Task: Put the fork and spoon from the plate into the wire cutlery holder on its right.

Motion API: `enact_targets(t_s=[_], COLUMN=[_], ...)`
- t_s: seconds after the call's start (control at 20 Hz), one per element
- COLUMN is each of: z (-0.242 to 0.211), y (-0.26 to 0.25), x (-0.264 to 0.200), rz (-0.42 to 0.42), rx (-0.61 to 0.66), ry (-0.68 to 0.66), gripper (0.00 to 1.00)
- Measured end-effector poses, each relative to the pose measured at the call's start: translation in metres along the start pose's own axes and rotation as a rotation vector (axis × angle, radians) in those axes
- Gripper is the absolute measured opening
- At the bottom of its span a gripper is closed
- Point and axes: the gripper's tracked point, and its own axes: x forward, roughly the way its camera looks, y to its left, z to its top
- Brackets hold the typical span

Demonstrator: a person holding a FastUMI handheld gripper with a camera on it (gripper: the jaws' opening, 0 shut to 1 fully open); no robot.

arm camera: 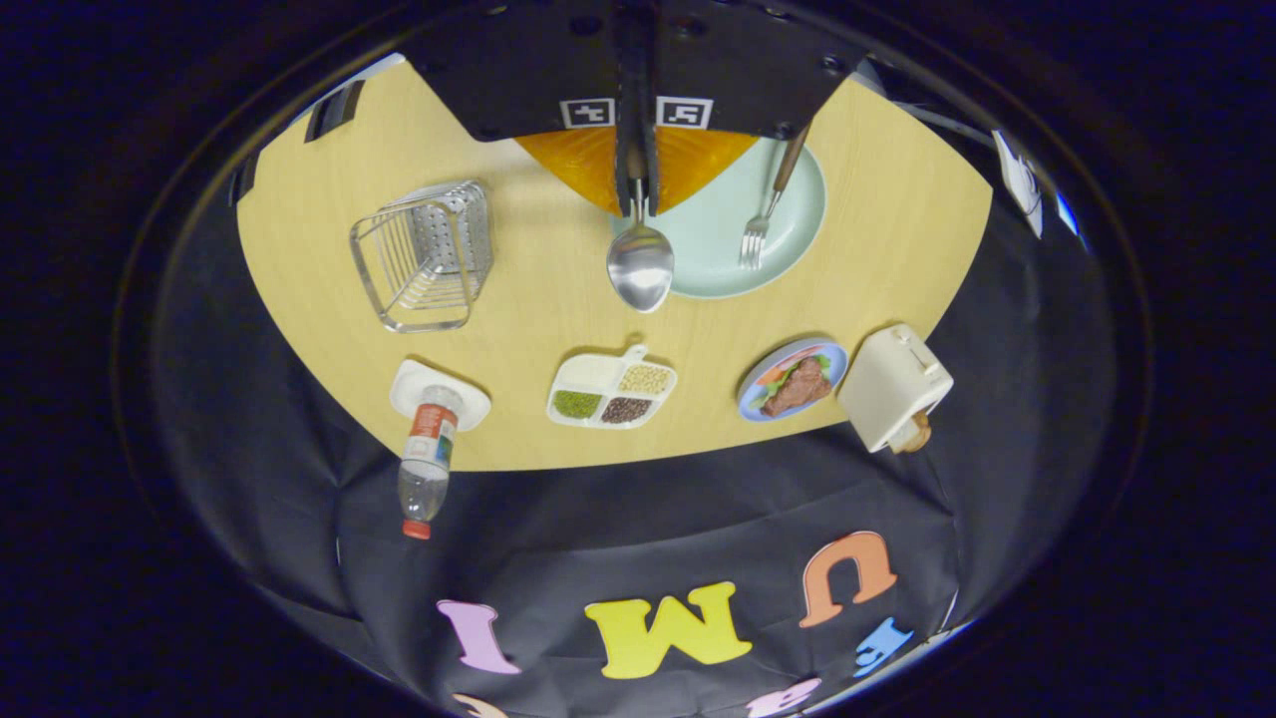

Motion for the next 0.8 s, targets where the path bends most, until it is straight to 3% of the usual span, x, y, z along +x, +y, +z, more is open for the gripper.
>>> enact_targets(t_s=[0.5, 0.8], z=[0.011, 0.005], y=[-0.096, -0.115], x=[-0.029, -0.024], rz=[-0.097, -0.108], rx=[0.108, 0.141], ry=[-0.063, -0.043], gripper=[0.00, 0.00])
